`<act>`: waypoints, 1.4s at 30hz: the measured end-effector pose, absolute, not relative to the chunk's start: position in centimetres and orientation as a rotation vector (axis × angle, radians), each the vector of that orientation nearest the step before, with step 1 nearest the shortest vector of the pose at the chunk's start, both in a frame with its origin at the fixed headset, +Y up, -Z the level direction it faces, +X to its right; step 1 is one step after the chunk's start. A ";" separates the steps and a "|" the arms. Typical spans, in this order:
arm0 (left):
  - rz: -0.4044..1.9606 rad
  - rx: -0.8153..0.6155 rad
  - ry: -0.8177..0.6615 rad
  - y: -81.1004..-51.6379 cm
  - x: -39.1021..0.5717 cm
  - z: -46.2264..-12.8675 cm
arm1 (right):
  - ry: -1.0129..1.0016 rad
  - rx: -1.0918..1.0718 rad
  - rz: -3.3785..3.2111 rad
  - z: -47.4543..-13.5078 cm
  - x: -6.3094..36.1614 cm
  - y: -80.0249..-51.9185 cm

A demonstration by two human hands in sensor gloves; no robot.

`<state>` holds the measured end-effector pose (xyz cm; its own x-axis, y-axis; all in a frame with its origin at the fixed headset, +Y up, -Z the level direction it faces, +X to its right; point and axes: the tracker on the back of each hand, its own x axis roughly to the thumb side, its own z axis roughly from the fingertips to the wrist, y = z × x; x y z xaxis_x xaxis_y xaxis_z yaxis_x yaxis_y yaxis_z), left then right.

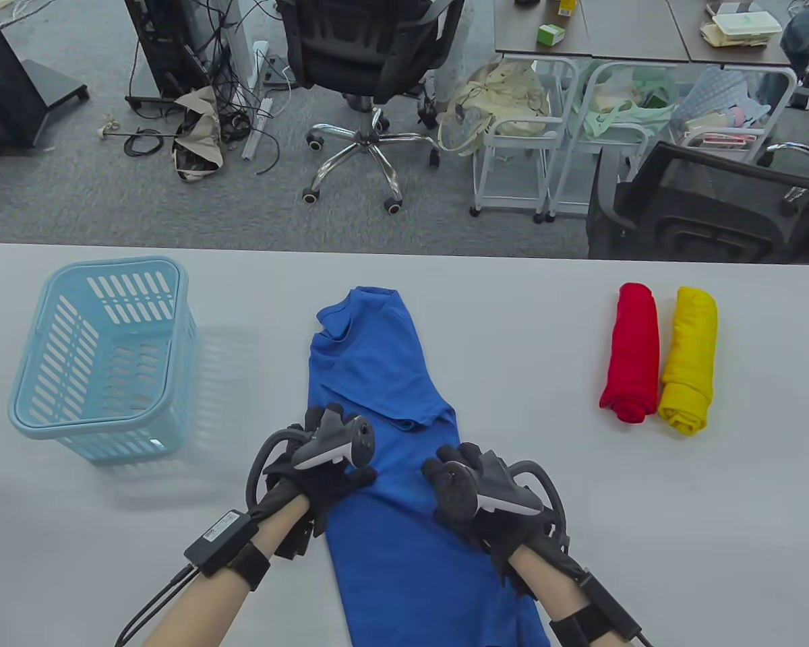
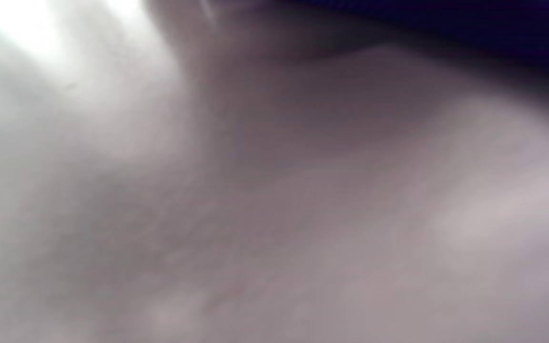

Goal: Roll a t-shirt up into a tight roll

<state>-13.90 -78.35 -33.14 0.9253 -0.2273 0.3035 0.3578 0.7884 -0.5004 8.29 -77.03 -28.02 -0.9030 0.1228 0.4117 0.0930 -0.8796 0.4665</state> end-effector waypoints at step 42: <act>-0.160 -0.645 -0.315 -79.4 -15.0 -30.6 | 0.429 -0.140 3.153 -39.7 10.7 -73.8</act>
